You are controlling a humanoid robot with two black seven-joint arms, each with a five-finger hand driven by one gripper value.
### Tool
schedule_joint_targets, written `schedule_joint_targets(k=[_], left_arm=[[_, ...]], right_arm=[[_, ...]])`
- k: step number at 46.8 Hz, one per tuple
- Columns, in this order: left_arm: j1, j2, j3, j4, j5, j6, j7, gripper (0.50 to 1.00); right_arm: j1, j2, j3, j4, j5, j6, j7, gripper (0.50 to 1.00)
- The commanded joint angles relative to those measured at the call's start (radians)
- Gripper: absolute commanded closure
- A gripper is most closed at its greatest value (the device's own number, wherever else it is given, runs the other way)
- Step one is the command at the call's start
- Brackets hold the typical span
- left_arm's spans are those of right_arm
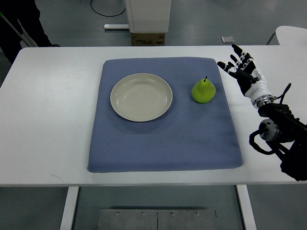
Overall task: Place pear on plate with right hand
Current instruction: 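Reach the open right hand toward the green pear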
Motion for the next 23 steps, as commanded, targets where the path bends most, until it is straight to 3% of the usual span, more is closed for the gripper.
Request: schedule_joint_targets(k=[1,11,23], left_arm=[[0.001,0.0,0.0,0.0,0.0,0.0,0.0,0.5],[0.0,0.0,0.0,0.0,0.0,0.0,0.0,0.5],[0.001,0.0,0.0,0.0,0.0,0.0,0.0,0.5]], right_arm=[[-0.003,0.01,-0.003,-0.001,-0.038,-0.002,0.028,0.5],[0.002,0.044,-0.062,-0.003,-0.109,-0.016,0.099,0.5],[0.039,0.064,-0.217,-0.011,-0.113,-0.105,0.099,0.5]])
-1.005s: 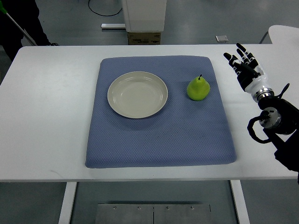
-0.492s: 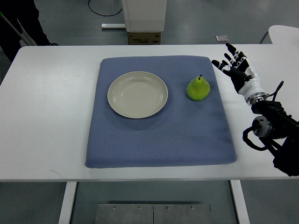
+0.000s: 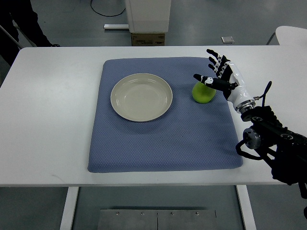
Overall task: Place pear on plate with right hand
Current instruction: 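Reach the open right hand toward the green pear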
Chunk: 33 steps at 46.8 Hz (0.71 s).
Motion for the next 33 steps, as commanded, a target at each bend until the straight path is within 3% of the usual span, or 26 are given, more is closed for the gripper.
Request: schedule_joint_targets(k=[1,7,33], left_arm=[[-0.001,0.0,0.0,0.0,0.0,0.0,0.001,0.5],[0.0,0.0,0.0,0.0,0.0,0.0,-0.001,0.5],[0.0,0.0,0.0,0.0,0.0,0.0,-0.001,0.5]], right_arm=[[0.011,0.004,-0.045,-0.004,0.002,-0.03,-0.001,0.5],[0.021,0.024,-0.077,-0.028,0.002,-0.068,-0.001,0.5],[0.021,0.038,-0.132,-0.123,0.002,-0.082,-0.001,0.5]])
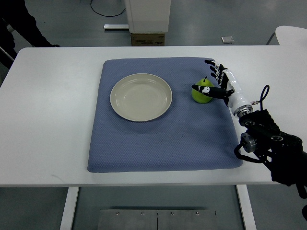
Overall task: Place pear on plate with right hand
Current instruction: 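Reach the open right hand toward the green pear, then close the right hand fingers around the green pear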
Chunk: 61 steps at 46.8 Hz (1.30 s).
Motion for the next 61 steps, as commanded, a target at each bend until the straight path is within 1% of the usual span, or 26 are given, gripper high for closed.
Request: schedule_joint_targets(k=[1,14,19,24,29,31,36,44,46,48,49,52,53,54,55,61], left_arm=[[-0.001,0.0,0.0,0.0,0.0,0.0,-0.001,0.5],[-0.001,0.0,0.0,0.0,0.0,0.0,0.001,0.5],[-0.001,0.0,0.0,0.0,0.0,0.0,-0.001,0.5],[0.0,0.0,0.0,0.0,0.0,0.0,-0.001,0.5],[0.0,0.0,0.0,0.0,0.0,0.0,0.001,0.5],[0.0,0.0,0.0,0.0,0.0,0.0,0.001,0.5],[0.0,0.0,0.0,0.0,0.0,0.0,-0.001,0.5],[0.0,0.0,0.0,0.0,0.0,0.0,-0.001,0.5],[-0.001,0.0,0.0,0.0,0.0,0.0,0.001,0.5],[0.0,0.0,0.0,0.0,0.0,0.0,0.001,0.5],[0.0,0.0,0.0,0.0,0.0,0.0,0.001,0.5],[0.0,0.0,0.0,0.0,0.0,0.0,0.001,0.5],[0.0,0.0,0.0,0.0,0.0,0.0,-0.001,0.5],[0.0,0.0,0.0,0.0,0.0,0.0,-0.001,0.5],[0.0,0.0,0.0,0.0,0.0,0.0,0.001,0.5],[0.0,0.0,0.0,0.0,0.0,0.0,-0.001,0.5]], right_arm=[[-0.002,0.0,-0.018,-0.007,-0.001,-0.002,0.0,0.5],[-0.005,0.004,-0.07,-0.012,0.0,-0.042,0.0,0.5],[-0.006,0.009,-0.076,-0.012,0.0,-0.045,0.0,0.5],[-0.008,0.009,-0.078,-0.012,-0.001,-0.047,0.0,0.504],[-0.008,0.012,-0.081,-0.015,0.0,-0.068,0.0,0.511],[-0.008,0.012,-0.09,-0.017,-0.001,-0.073,0.0,0.523],[-0.008,0.02,-0.105,-0.026,0.0,-0.076,0.0,0.573],[-0.008,0.023,-0.107,-0.03,-0.001,-0.079,0.0,0.617],[-0.008,0.023,-0.107,-0.03,-0.001,-0.08,0.0,0.638],[-0.008,0.023,-0.112,-0.03,-0.001,-0.08,0.0,0.69],[-0.008,0.023,-0.118,-0.032,-0.001,-0.08,0.0,0.728],[-0.008,0.023,-0.133,-0.036,0.0,-0.08,0.0,0.854],[-0.008,0.023,-0.138,-0.038,-0.001,-0.08,0.0,0.912],[-0.008,0.023,-0.142,-0.038,0.0,-0.08,0.0,0.993],[-0.006,0.023,-0.145,-0.038,0.0,-0.08,0.0,1.0],[0.0,0.021,-0.161,-0.035,0.0,-0.077,0.0,1.0]])
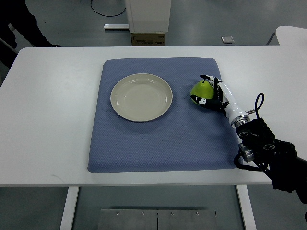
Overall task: Place pear on plate with right hand
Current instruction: 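Close the right hand fingers around the green pear, then lift the pear and carry it with the right hand over the plate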
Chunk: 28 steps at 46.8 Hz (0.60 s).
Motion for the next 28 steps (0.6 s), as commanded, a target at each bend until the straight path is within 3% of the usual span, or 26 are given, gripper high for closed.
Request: schedule_joint_targets(k=[1,28], left_arm=[[0.0,0.0,0.0,0.0,0.0,0.0,-0.001,0.5],[-0.001,0.0,0.0,0.0,0.0,0.0,-0.001,0.5]], right_arm=[[0.003,0.0,-0.005,0.003,0.002,0.003,0.0,1.0],[0.138,0.0,-0.005,0.084,0.006,0.078,0.0,1.0]])
